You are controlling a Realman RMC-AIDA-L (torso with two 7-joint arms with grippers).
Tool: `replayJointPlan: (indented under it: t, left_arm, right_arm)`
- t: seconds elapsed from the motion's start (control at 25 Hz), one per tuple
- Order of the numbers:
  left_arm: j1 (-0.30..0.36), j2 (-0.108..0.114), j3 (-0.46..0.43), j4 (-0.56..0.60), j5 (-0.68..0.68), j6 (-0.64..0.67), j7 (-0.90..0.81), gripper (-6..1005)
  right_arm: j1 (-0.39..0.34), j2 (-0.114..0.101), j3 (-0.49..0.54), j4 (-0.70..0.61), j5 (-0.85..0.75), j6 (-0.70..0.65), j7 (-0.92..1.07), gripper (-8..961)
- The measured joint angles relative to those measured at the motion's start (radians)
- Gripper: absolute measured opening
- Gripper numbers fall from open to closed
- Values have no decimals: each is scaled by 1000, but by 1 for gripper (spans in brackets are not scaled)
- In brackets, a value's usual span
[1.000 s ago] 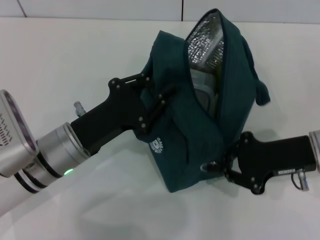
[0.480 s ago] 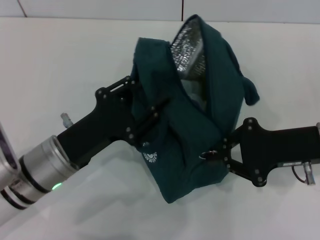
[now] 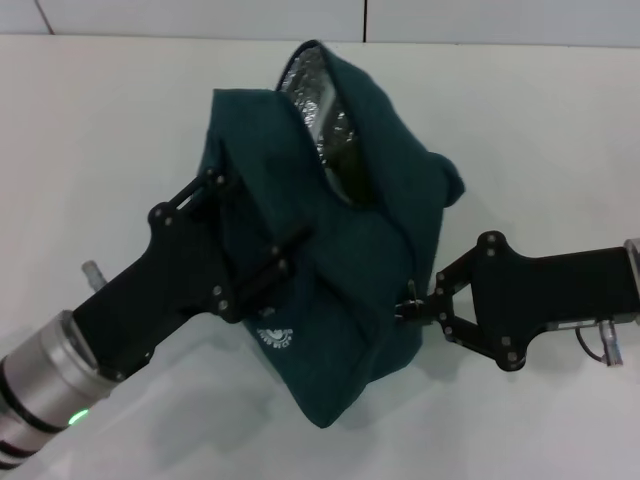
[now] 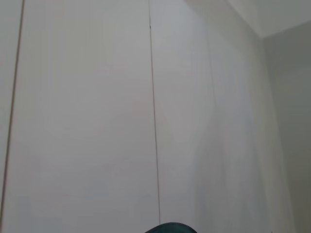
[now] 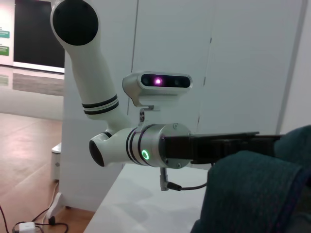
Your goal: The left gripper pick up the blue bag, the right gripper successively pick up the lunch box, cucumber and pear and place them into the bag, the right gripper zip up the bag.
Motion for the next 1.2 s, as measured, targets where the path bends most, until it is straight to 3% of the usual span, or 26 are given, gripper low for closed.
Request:
replayJointPlan:
  t: [0.12,0.32,0.64,0.88,1.12,1.2]
  left_arm:
    - [7,2,0,1,0,-3,-7,723]
    - [-30,5,3,3,1,-68,-45,728]
    - [-98,17,-1,34,-2,-165,-152,735]
    - [-47,28,4,218,30,-196,-448,741]
    - [-6,23,-4,250,14,-188,-467,747]
    - [2,22,-4,249,1,-192,-467,805]
  right_arm:
    - [16,2,-7,10,-2,-1,0,17]
    - [26,4,-34,13,0,-13,3,17]
    - [-19,6,-43,18,23,-41,1,17]
    - [-27,7,-43,16,29,-40,-2,17]
    - [-14,10,-45,18,29,-31,-21,17]
    - [-7,10,-47,15,29,-31,-21,17]
